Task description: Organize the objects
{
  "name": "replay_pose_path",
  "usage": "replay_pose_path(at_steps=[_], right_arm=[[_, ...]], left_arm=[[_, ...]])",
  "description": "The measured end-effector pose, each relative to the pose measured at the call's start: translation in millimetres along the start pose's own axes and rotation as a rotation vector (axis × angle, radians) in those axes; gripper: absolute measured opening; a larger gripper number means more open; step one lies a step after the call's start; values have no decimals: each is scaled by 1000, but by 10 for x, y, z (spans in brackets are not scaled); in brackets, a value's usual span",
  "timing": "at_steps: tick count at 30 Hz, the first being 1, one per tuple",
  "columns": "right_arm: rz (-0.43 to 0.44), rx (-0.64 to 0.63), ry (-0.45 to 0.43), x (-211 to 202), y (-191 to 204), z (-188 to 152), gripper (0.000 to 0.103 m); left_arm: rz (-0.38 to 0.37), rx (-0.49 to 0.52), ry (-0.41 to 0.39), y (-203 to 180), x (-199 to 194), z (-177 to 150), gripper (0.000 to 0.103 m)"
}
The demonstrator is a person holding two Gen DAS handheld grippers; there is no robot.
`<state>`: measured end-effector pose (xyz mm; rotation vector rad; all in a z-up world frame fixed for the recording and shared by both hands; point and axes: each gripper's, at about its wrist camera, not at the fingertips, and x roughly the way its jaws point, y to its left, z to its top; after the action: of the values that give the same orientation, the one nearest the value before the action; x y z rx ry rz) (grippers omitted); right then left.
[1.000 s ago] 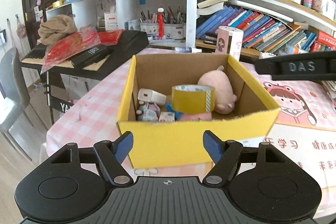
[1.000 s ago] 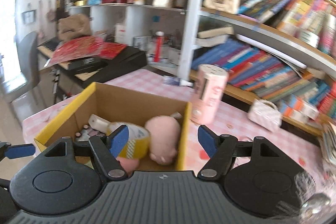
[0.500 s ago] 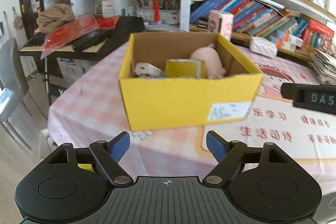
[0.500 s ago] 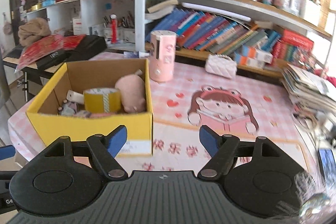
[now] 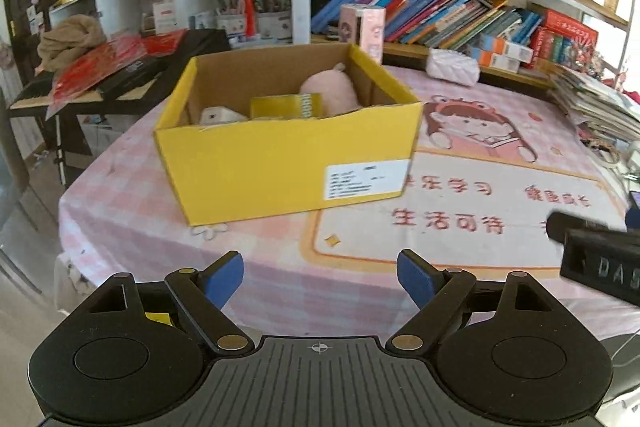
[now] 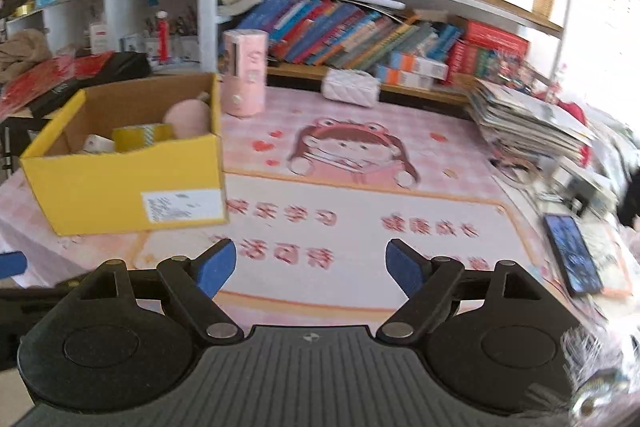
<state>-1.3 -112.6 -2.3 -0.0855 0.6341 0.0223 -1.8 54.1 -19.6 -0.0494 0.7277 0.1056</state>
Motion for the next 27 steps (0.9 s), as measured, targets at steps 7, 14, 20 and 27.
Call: replay_pose_path(at_steps=[7,14,20,27], right_arm=[[-76,52,35,-17,-297,-155,82],[-104,63,60,-21,-488,-232,85],[-109,100,92,48,-667,-231,91],[-49,75,89,35,-632,-230,94]], left_arm=[[-61,52,-48,-296,-63,50,86],[-103,101,-71,-628,-47,99,89],[-115,118,-103,-784,-81,136,94],[-139,168,-128,-911,-137,123,97]])
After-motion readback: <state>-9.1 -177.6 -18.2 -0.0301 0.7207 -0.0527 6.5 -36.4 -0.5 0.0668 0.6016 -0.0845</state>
